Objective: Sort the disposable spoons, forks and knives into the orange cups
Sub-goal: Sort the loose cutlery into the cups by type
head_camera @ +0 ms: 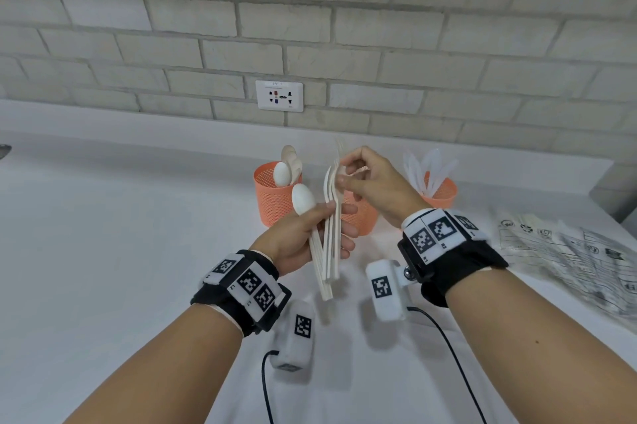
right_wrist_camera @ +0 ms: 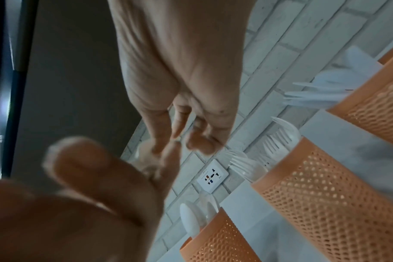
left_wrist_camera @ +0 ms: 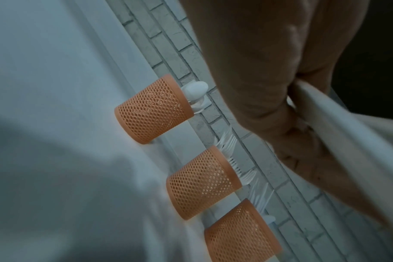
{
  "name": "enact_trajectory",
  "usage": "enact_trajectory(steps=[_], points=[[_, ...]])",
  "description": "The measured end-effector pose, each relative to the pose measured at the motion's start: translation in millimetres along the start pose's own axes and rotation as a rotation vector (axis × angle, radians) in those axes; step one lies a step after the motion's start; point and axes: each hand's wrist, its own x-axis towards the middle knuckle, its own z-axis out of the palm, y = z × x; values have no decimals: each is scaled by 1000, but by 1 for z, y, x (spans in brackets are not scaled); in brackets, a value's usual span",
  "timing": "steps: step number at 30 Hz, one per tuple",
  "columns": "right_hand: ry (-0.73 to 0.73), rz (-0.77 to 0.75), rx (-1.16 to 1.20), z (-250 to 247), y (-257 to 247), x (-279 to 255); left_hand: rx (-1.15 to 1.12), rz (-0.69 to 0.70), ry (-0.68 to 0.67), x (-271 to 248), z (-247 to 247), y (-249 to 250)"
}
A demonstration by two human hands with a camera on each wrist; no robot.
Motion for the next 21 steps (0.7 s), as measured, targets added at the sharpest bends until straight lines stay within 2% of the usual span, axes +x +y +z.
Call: enact_trajectory(steps=[4, 7, 9, 11, 13, 15, 21], points=[[-265, 81, 174, 7, -6, -11, -23, -13, -79, -3, 0, 2], [-167, 80, 191, 6, -8, -11, 26, -20, -56, -6, 1, 4], [-19, 54, 8, 6, -9, -8, 72, -2, 8, -4, 0, 3], [97, -40, -261, 11, -11, -8, 155, 30, 57, -2, 0, 3], [104, -148, -415, 19, -16, -12, 257, 67, 66, -1, 2, 3], [96, -188, -472, 27, -17, -14, 339, 99, 61, 0, 4, 3], [44, -107, -409, 39, -15, -22, 508, 146, 97, 3, 0, 9]])
